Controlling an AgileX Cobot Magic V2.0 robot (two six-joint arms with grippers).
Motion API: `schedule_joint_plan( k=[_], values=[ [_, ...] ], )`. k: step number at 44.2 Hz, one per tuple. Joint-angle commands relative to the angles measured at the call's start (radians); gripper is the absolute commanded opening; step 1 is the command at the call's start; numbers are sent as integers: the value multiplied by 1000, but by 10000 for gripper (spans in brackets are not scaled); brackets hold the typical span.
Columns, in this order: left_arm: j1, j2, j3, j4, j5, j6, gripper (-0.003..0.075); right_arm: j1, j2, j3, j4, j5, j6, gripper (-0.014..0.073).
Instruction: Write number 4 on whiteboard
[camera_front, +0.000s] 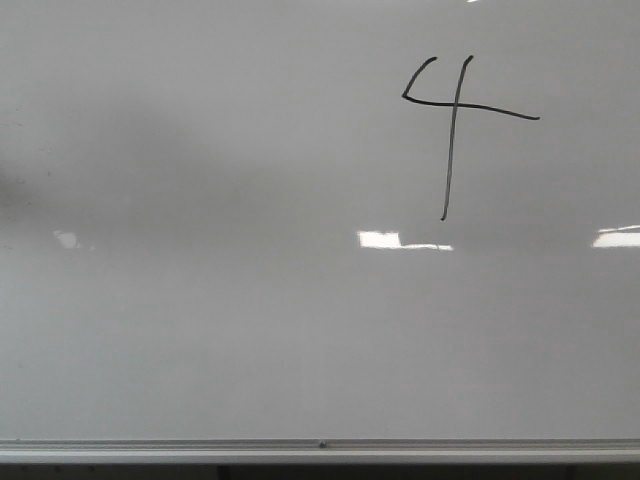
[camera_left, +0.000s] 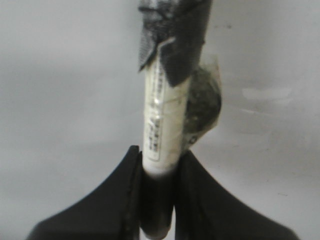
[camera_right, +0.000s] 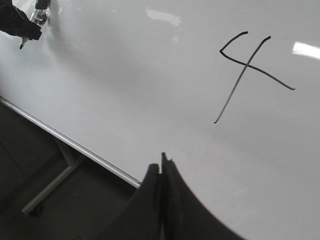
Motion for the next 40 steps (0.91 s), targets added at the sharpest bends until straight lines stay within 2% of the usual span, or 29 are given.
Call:
schedule_joint_plan(
  k=[1, 4, 7, 15, 21, 31, 40],
  values=[
    [-5, -8, -49, -18, -64, -10, -11, -7, 3, -27, 26, -46, 1, -69],
    [-5, -3, -49, -18, -68, -10, 29, -7, 3, -27, 26, -39, 1, -69],
    [-5, 1, -49, -18, -68, -10, 106, -7, 3, -27, 26, -31, 1, -69],
    [-5, 15, -49, -18, -61, -10, 365, -7, 3, -27, 26, -22, 1, -69],
    [-5, 13, -49, -18, -65, -10, 475, -7, 3, -27, 26, -20, 1, -69],
    [-5, -55, -20, -4, -34, 9, 494, -7, 3, -27, 26, -22, 1, -69],
    [-18, -259, 148, 12, -139, 11, 494, -7, 3, -27, 26, -22, 0, -69]
  ],
)
